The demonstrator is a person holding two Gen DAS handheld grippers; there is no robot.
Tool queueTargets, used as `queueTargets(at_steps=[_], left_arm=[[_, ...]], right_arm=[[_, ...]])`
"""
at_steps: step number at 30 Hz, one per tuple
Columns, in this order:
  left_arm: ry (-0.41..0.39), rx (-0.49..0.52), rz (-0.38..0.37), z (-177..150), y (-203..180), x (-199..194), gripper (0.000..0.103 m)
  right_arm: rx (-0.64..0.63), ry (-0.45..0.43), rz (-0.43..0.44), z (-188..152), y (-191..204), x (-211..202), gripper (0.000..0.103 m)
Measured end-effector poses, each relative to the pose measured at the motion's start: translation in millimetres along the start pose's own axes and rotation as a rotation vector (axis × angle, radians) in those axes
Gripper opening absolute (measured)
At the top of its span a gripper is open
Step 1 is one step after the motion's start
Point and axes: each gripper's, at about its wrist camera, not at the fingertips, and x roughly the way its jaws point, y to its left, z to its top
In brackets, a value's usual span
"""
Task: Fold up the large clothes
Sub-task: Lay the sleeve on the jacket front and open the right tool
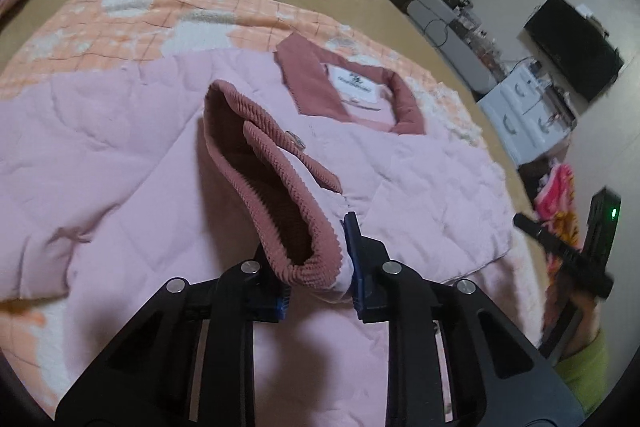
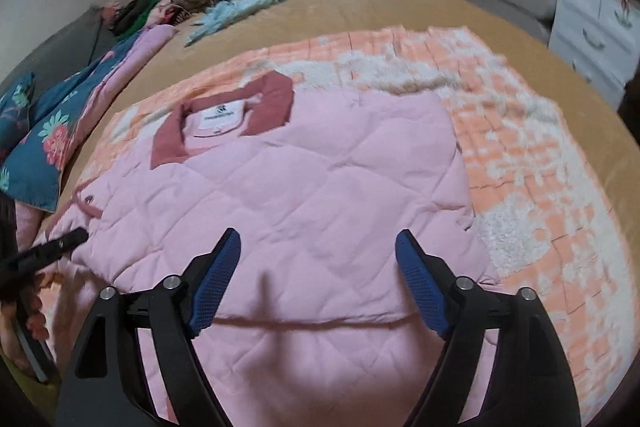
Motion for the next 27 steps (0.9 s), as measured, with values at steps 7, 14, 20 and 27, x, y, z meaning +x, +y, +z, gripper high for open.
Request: queueTargets(at_steps=[7, 14, 20, 27], left_arm=[[0.061, -0.011, 0.056, -9.9, 8.0, 17.4, 0.021], [0.086, 0.013, 0.083, -16.3, 5.0, 25.2, 0.028], [0.089, -0.006, 0.071, -17.5, 6.0, 20.7, 0.036], [0.087, -0.007, 0.113, -17.8, 6.7, 6.1, 0.055]], right_arm=[[-0.047, 0.079, -0.036, 0.0, 2.1, 36.9, 0.079], [-0.056, 0.132, -0.099, -16.5, -7.3, 63.7, 0.080], [-0.044, 0.079, -0.104, -27.3, -9.5, 65.8, 0.080], [-0.034, 0.065, -0.119, -28.1, -8.7, 64.2, 0.080]])
